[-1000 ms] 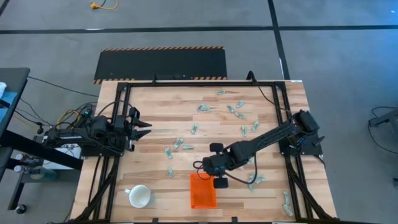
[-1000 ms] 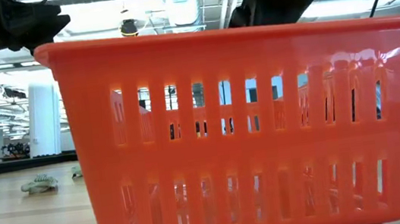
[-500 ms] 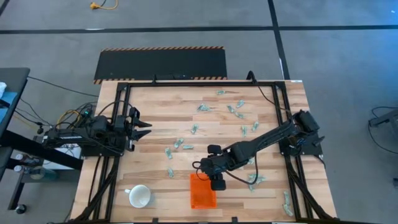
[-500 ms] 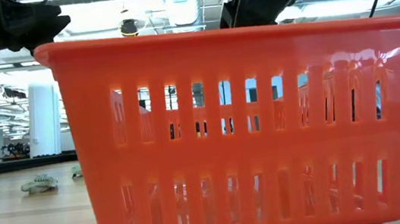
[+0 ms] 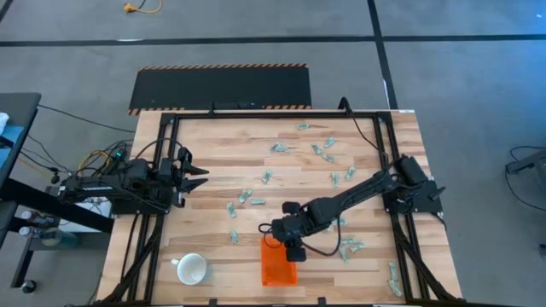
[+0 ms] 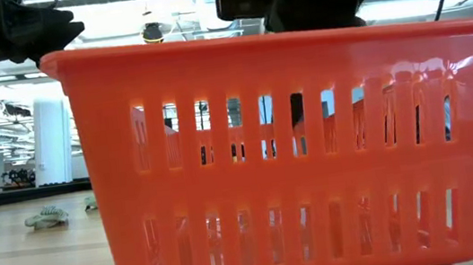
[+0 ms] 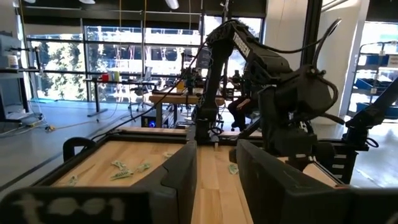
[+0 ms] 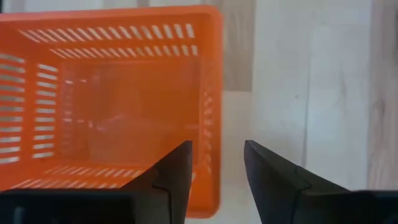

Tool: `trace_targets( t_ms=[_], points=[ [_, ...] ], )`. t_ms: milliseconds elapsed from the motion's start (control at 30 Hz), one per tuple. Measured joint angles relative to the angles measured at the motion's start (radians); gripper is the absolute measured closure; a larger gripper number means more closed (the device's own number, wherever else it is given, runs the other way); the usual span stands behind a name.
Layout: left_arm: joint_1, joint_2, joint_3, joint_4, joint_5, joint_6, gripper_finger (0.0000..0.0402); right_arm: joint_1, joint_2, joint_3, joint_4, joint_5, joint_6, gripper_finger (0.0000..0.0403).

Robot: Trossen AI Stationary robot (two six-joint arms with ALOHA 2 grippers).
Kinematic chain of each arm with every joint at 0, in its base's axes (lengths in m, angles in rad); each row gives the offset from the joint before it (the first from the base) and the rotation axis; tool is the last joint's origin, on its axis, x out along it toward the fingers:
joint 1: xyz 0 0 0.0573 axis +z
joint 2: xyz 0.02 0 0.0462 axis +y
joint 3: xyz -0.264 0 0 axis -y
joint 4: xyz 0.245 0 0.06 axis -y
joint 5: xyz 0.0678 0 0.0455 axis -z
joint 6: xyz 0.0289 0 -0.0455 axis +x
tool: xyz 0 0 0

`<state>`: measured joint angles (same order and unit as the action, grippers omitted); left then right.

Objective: Pick and place Stevia / Truvia into bins
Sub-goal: Move the orange bin to the center of the table

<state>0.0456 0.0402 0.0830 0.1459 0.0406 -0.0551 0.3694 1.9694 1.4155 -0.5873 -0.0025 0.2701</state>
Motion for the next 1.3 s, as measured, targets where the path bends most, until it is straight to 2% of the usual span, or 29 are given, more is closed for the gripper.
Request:
trace_targets(
  t_ms=[300, 667, 1000, 1167, 1300],
  points=[
    [0.000, 0.000, 0.000, 0.000, 0.000, -0.007, 0.0297, -0.033, 0.030, 0.003, -0.009, 0.002, -0.013, 0.0301],
    [0.000, 0.000, 0.000, 0.001, -0.053, -0.007, 0.0297, -0.158, 0.037, 0.000, -0.080, 0.007, -0.116, 0.0397],
    [0.000, 0.000, 0.000, 0.001, -0.055, 0.010, 0.0297, -0.305, 0.030, 0.001, -0.177, 0.077, -0.224, 0.0377],
    [0.000, 0.000, 0.000, 0.001, -0.056, 0.037, 0.0297, -0.345, 0.025, 0.000, -0.162, 0.069, -0.270, 0.0378],
    [0.000, 0.000, 0.000, 0.003, -0.059, 0.062, 0.0297, -0.360, -0.011, -0.001, -0.165, 0.060, -0.281, 0.0361]
  ],
)
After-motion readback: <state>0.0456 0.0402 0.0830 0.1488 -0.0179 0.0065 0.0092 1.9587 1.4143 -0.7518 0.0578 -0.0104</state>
